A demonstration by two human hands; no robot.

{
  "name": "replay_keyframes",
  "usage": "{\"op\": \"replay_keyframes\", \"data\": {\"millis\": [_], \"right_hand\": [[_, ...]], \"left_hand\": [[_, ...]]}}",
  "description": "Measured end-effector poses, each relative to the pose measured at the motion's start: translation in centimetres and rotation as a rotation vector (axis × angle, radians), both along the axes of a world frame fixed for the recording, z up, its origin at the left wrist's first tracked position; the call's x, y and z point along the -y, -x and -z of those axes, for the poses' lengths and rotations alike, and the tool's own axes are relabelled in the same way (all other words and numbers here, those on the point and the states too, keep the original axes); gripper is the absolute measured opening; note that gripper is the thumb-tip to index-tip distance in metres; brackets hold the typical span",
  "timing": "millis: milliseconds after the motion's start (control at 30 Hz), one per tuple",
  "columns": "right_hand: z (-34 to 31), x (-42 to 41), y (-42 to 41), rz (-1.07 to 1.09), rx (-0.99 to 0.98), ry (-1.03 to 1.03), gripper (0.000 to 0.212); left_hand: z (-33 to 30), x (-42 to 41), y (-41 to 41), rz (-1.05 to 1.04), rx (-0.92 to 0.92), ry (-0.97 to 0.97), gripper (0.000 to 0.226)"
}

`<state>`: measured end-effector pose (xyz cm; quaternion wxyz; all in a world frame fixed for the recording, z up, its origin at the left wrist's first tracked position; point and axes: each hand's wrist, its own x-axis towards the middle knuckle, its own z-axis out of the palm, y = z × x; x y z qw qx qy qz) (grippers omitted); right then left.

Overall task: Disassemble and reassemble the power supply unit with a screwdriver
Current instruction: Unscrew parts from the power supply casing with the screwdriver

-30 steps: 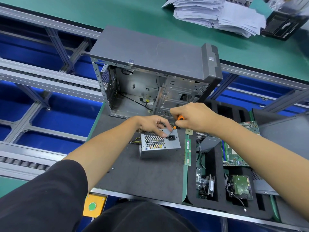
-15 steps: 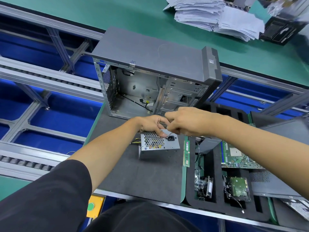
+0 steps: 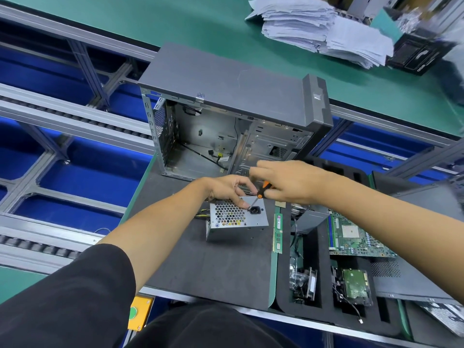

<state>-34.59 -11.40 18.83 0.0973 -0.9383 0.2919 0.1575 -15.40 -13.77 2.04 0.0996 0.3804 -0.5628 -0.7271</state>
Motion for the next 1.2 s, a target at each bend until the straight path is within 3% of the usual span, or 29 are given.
{"op": "replay_keyframes", "data": {"millis": [67, 133, 267, 567, 800, 1200], "right_hand": [[0.2, 0.1, 0.1, -0.099, -0.055, 0.079, 0.028], [0.4, 0.1, 0.2, -0.066, -0.002, 0.018, 0.009], [0.7, 0.2, 0.4, 0.073, 0.088, -0.124, 0.039], [1.2, 0.3, 0.6, -0.037, 0.101, -0.011, 0.025], [1.2, 0.5, 0.5, -0.050, 0.120, -0.003, 0.041], [1.0, 0.6, 1.0, -0.057, 0.151, 0.054, 0.043]], "left_hand": [[0.2, 0.0, 0.0, -0.002, 0.011, 0.014, 0.041], [0.3, 0.0, -0.1, 0.009, 0.019, 0.032, 0.035], [0.0, -0.1, -0.3, 0.040, 0.030, 0.101, 0.029], [-0.9, 0.1, 0.0, 0.188, 0.148, 0.238, 0.027], [-1.1, 0.2, 0.3, 0.247, 0.214, 0.302, 0.019], [-2.0, -0.7, 0.5, 0.260, 0.272, 0.439, 0.012]]}}
